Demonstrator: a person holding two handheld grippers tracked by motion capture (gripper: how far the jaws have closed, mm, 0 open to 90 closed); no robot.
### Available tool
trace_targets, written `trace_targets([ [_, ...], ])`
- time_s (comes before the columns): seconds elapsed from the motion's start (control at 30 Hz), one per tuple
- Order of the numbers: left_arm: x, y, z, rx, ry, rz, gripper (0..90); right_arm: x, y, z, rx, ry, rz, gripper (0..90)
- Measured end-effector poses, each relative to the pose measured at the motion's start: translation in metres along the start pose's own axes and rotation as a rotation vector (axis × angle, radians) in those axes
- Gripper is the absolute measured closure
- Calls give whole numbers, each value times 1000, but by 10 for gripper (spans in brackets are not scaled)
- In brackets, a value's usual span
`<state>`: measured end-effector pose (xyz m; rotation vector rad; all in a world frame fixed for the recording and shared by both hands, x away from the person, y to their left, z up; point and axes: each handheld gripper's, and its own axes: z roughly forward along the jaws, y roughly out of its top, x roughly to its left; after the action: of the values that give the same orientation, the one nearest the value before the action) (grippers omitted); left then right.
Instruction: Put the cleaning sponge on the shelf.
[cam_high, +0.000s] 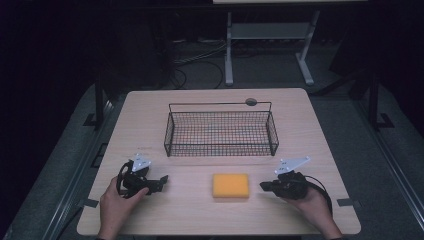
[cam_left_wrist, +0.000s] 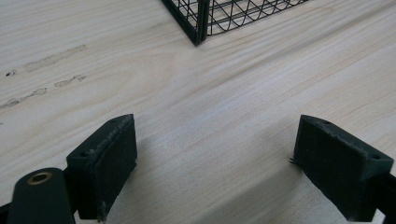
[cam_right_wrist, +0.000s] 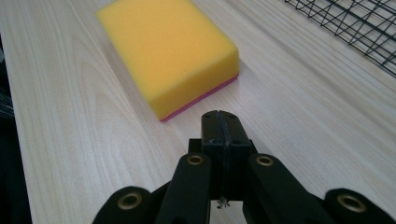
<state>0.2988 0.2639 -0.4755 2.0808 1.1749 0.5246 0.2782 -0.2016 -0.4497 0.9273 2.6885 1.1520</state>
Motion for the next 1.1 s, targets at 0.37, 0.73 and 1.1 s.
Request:
trace_targets([
  [0.37, 0, 0, 0, 0, 0, 0, 125, 4, 5, 11, 22, 26, -27, 898],
  [0.73, 0, 0, 0, 0, 0, 0, 125, 11, 7, 19, 47, 51, -42, 898],
  [1.1, 0, 0, 0, -1, 0, 0, 126, 17, 9, 23, 61, 68, -63, 898],
])
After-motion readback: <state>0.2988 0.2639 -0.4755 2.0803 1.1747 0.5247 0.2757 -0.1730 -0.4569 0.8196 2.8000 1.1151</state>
